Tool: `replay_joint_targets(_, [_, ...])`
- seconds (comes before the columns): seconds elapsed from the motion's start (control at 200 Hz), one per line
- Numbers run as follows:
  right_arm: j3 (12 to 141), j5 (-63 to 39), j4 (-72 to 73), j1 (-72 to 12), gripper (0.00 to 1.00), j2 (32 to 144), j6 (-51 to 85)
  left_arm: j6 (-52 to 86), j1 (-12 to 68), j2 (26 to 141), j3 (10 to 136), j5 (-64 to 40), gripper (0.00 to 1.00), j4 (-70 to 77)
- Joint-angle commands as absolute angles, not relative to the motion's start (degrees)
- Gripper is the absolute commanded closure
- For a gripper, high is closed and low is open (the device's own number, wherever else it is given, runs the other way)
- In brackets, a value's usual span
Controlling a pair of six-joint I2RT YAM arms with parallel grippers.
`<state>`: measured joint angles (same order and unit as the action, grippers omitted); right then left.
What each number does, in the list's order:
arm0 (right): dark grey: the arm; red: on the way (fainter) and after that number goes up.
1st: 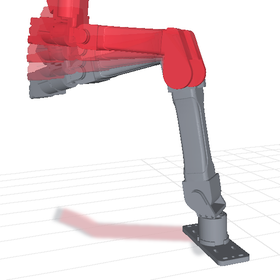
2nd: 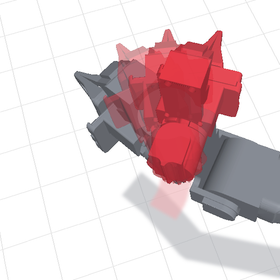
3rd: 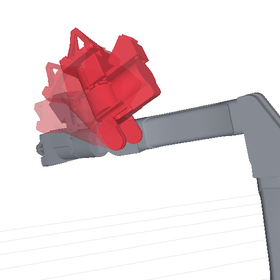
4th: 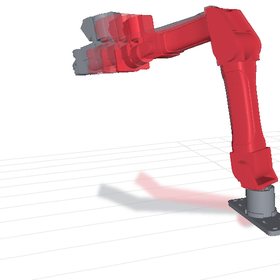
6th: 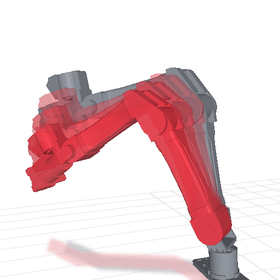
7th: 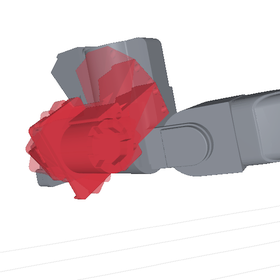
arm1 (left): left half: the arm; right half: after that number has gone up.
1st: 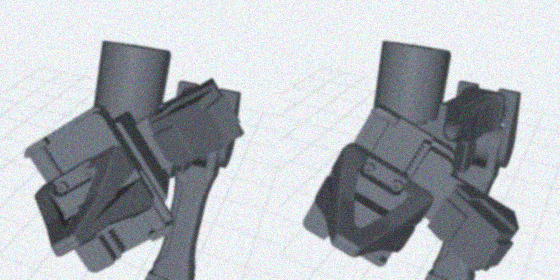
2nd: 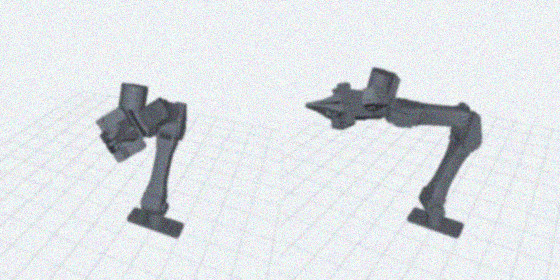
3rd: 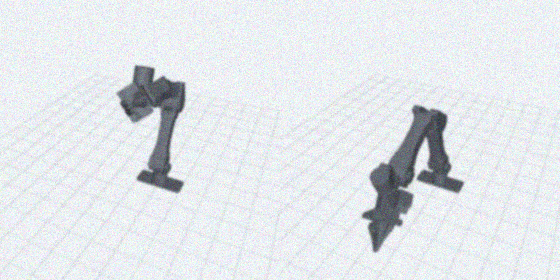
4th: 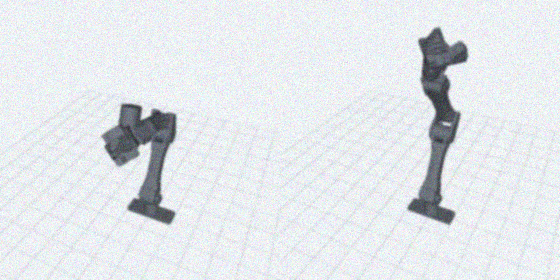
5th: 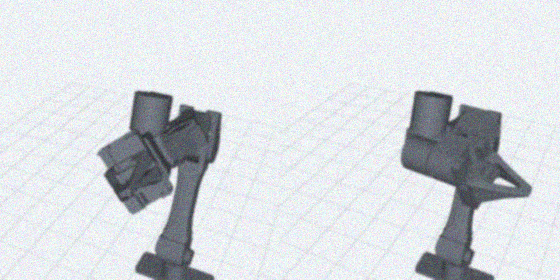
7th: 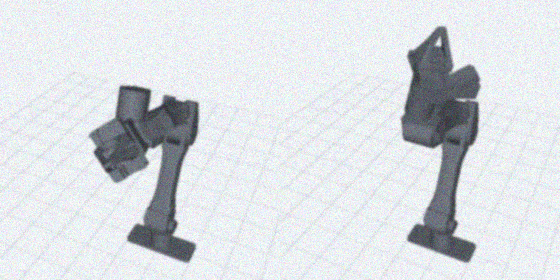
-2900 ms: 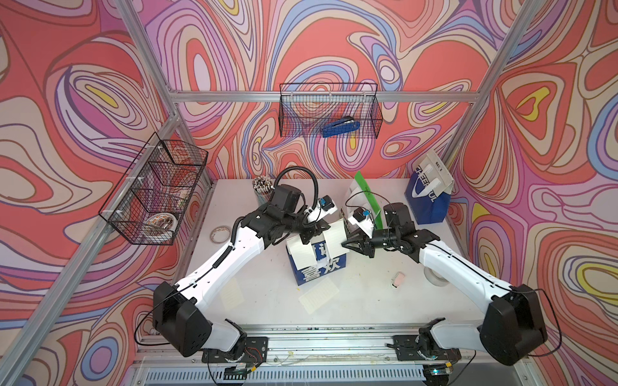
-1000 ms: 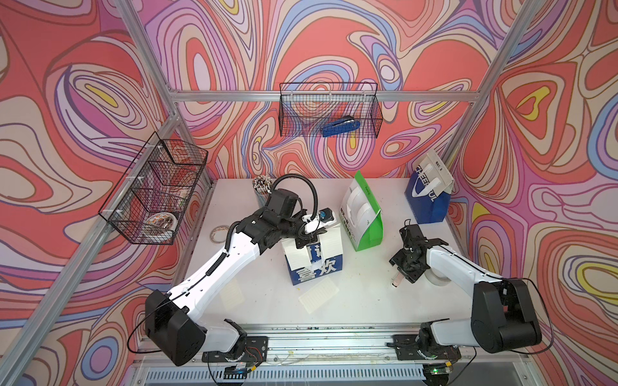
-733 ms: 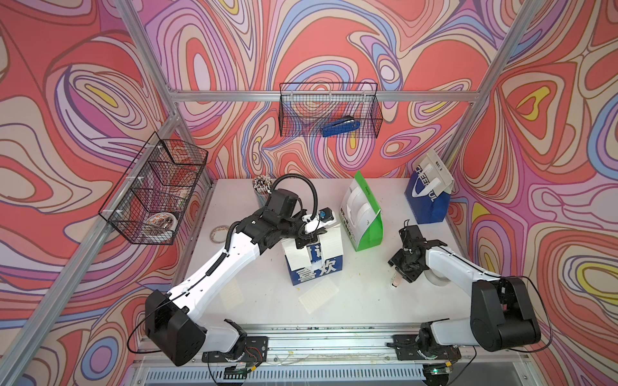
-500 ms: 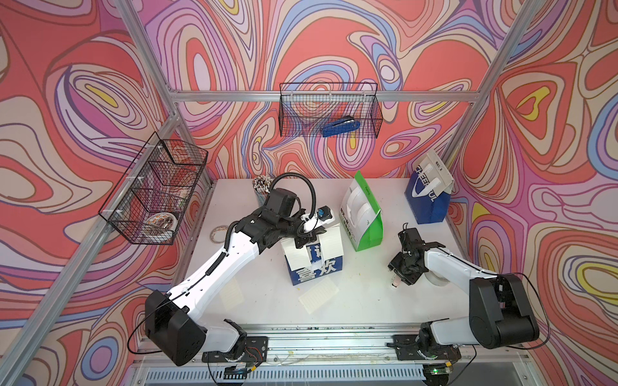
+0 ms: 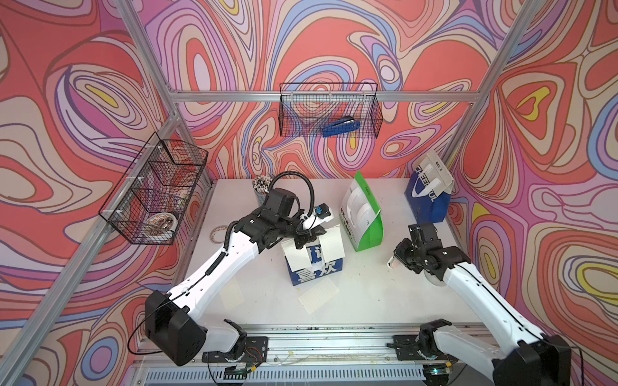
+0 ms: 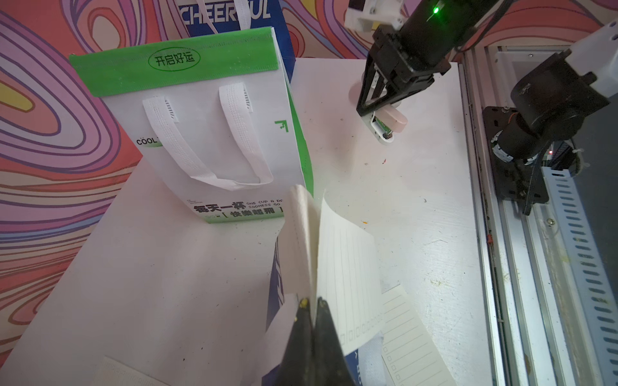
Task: Staple the receipts to the bags
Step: Pick up the stapler from the center of the board, then place the stapler in the takeout bag.
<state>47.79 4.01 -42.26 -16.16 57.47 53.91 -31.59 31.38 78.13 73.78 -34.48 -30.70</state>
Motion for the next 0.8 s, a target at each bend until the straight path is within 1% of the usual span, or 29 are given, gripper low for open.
replay_joint_targets(0.0, [50.7,11.0,-37.7,-23.8,0.90,51.8,55.8,-28.2,30.6,77.4,72.5,-35.5,1.00,-32.4])
replay_joint_targets(0.075, [52.7,11.7,-30.5,-28.3,0.91,52.2,53.6,-27.0,30.2,77.2,72.6,-36.1,1.00,-32.4])
replay_joint_targets(0.23, [57.3,11.0,-14.0,-36.2,0.91,59.6,45.0,-24.5,29.7,78.1,72.8,-36.1,1.00,-31.5])
replay_joint_targets(0.361, [57.9,8.4,1.2,-37.3,0.91,62.4,41.9,-20.5,29.7,79.9,74.4,-37.8,1.00,-31.1])
replay_joint_targets(0.441, [57.9,6.7,8.0,-37.4,0.93,63.9,41.2,-18.9,29.6,80.5,74.7,-39.0,1.00,-30.7])
replay_joint_targets(0.506, [58.6,5.7,11.8,-38.0,0.93,65.1,39.9,-17.8,29.7,80.6,74.5,-39.2,1.00,-29.8])
replay_joint_targets(0.676, [58.8,5.6,15.5,-40.7,0.93,67.9,38.6,-14.7,29.6,81.2,74.7,-39.1,1.00,-28.1])
replay_joint_targets(0.796, [55.7,9.4,18.9,-44.6,0.93,69.7,36.8,-13.1,29.5,81.5,74.8,-40.4,1.00,-27.2])
